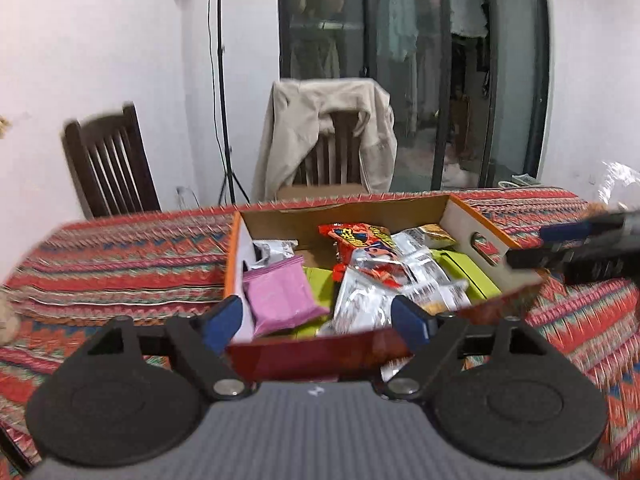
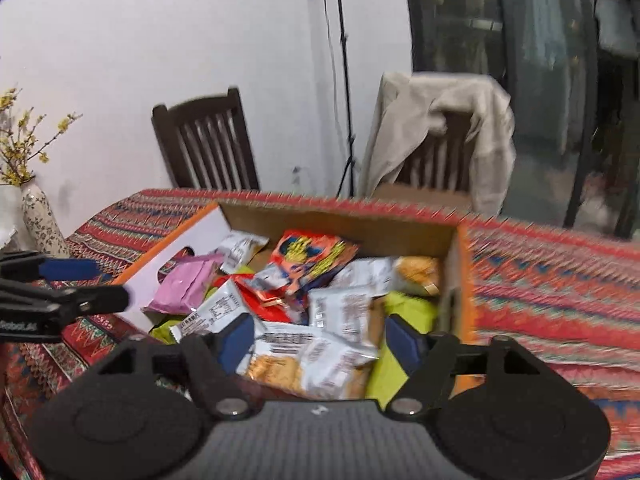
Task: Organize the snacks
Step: 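Move both tools back toward the snack pile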
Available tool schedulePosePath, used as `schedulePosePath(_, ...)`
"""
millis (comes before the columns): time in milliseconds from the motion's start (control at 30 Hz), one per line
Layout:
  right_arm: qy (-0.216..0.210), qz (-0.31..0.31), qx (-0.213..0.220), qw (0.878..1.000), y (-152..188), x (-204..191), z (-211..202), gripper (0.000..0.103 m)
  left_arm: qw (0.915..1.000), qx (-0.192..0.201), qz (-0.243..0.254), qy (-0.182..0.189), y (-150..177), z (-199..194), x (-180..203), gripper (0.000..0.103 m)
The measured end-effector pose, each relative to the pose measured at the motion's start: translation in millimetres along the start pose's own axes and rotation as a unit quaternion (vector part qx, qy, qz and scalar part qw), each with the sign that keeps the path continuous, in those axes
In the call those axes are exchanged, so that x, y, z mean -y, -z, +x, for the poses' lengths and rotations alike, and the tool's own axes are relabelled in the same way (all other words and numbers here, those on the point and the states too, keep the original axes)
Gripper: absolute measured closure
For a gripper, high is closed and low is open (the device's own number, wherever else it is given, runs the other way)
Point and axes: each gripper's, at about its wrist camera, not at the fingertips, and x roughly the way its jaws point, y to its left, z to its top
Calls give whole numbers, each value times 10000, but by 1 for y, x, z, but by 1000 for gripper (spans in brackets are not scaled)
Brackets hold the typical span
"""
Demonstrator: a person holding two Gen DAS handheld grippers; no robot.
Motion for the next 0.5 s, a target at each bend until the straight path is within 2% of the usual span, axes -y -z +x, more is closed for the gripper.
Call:
schedulePosePath(100,179,-105,212,9996,13,3,-44,21,9997,198,-71,128,24,-41,4,11)
schedulePosePath(233,331,-193,391,9985,45,2,-97,16,9993,210,-296,123,61,-84,13,8)
schedulePosePath(400,274,-307,320,9986,106,-9,-142,16,9980,-75,-564,-278,108,-116,28,8)
schedulePosePath(500,477,-193,230,9984,148,-21,-158,15,9950,-345,-776,-519,133,-124,39,8)
